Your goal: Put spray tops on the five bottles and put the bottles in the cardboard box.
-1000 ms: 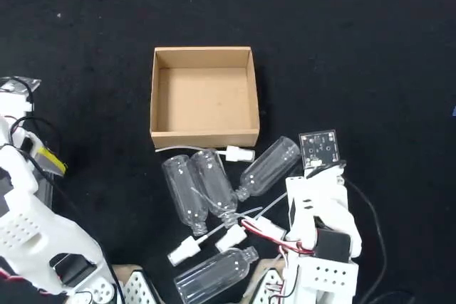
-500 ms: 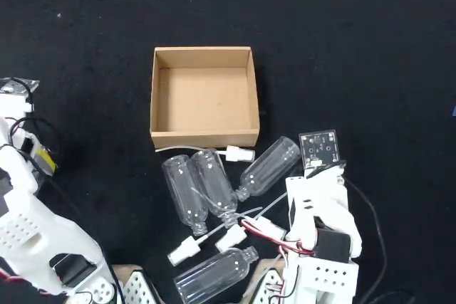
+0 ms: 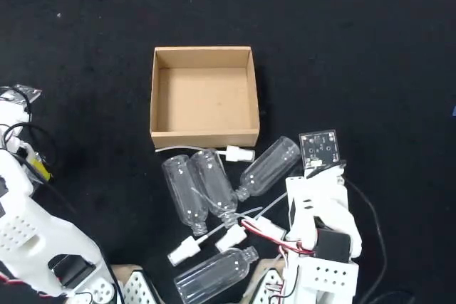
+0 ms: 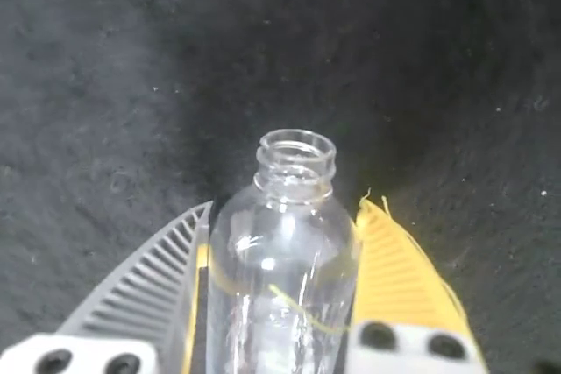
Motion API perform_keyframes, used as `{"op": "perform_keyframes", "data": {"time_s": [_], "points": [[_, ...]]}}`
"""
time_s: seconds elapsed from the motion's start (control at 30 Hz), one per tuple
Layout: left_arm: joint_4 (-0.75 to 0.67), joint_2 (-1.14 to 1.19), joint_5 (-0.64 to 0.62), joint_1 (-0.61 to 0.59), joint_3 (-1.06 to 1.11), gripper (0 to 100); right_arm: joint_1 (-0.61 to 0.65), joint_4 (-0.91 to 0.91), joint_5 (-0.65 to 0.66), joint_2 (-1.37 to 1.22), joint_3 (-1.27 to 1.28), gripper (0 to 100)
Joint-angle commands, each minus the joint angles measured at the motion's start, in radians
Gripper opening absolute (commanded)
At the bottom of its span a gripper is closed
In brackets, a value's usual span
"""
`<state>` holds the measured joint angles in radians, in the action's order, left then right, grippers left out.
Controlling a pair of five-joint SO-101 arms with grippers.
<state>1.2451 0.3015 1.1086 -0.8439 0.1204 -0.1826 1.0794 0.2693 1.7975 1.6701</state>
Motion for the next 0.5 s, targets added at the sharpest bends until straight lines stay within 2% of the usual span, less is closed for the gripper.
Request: {"op": "perform_keyframes", "data": {"time_s": [0.0, 0.27, 0.47], "points": [[0.008, -0.068, 0.075, 0.010, -0.005, 33, 0.017, 0.003, -0.003, 0.097, -0.005, 8.9], [0.009, -0.069, 0.233, -0.050, -0.005, 28, 0.017, 0.003, -0.003, 0.097, -0.005, 8.9], [0.003, -0.064, 0.272, -0.064, -0.005, 28, 0.017, 0.003, -0.003, 0.097, -0.005, 8.9]]}}
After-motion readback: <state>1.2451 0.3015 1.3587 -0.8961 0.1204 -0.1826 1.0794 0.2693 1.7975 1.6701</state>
